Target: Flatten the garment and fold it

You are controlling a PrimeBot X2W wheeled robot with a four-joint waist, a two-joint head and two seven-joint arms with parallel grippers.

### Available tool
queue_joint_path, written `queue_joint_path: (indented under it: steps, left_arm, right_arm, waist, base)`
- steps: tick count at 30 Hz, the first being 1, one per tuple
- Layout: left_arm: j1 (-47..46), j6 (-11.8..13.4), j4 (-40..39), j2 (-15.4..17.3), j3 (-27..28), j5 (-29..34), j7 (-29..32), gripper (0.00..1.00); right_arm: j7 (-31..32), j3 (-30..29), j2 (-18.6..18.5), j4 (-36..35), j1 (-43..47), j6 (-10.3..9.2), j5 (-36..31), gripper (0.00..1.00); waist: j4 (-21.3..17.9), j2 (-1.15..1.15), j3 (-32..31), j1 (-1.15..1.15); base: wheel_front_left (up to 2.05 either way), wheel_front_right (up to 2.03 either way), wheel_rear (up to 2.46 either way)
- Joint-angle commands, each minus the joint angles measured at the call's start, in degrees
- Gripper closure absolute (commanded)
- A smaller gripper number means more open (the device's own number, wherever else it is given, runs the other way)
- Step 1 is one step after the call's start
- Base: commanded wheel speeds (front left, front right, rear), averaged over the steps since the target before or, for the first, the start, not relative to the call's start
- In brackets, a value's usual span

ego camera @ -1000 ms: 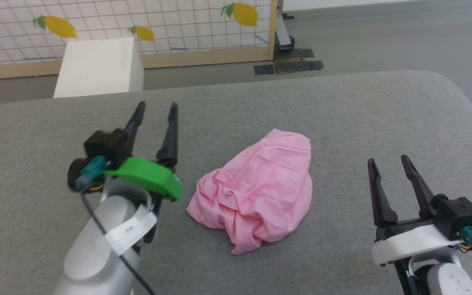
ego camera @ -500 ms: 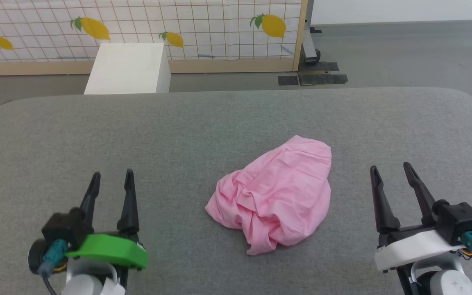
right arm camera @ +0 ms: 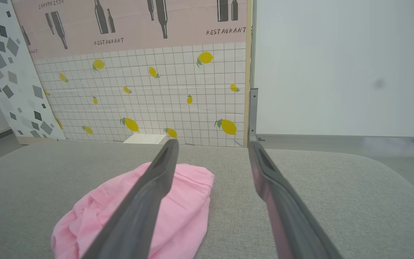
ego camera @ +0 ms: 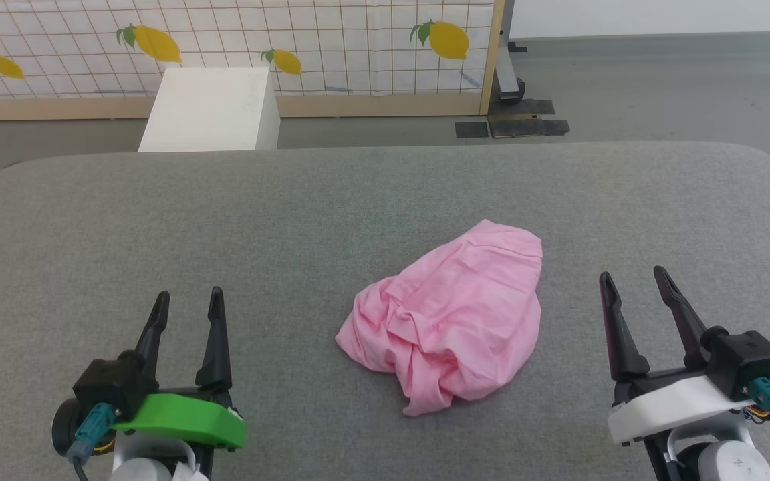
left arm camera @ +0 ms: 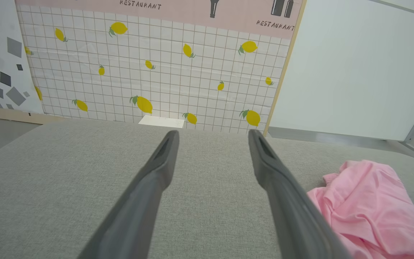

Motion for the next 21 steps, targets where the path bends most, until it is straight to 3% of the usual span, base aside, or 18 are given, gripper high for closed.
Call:
queue_joint_path:
  steps: [1,14,21]
  left_arm:
    - [0.2,-0.4,0.1,-0.3,0.4,0.4,-0.3,0.00]
    - [0.3,-2.0,0.5,-2.3,2.3,1.8,-0.3,0.00]
    - [-0.4,-2.6,0.4,-3.0,2.9,2.1,-0.3,0.00]
  right_arm:
    - [0.2,0.1,0.0,0.1,0.6,-0.08,-0.1,0.00]
    - [0.5,0.7,0.0,-0.2,0.3,-0.08,-0.9,0.00]
    - [5.0,7.9,0.0,-1.0,-4.6,-0.08,-4.5,0.00]
  waist:
    - [0.0,0.00,0.0,0.00]
    - [0.3,0.00,0.4,0.00]
    - [0.9,0.00,1.6,0.00]
  base:
    - [0.00,0.00,0.00]
    - [0.00,0.00,0.00]
    - [0.00,0.00,0.00]
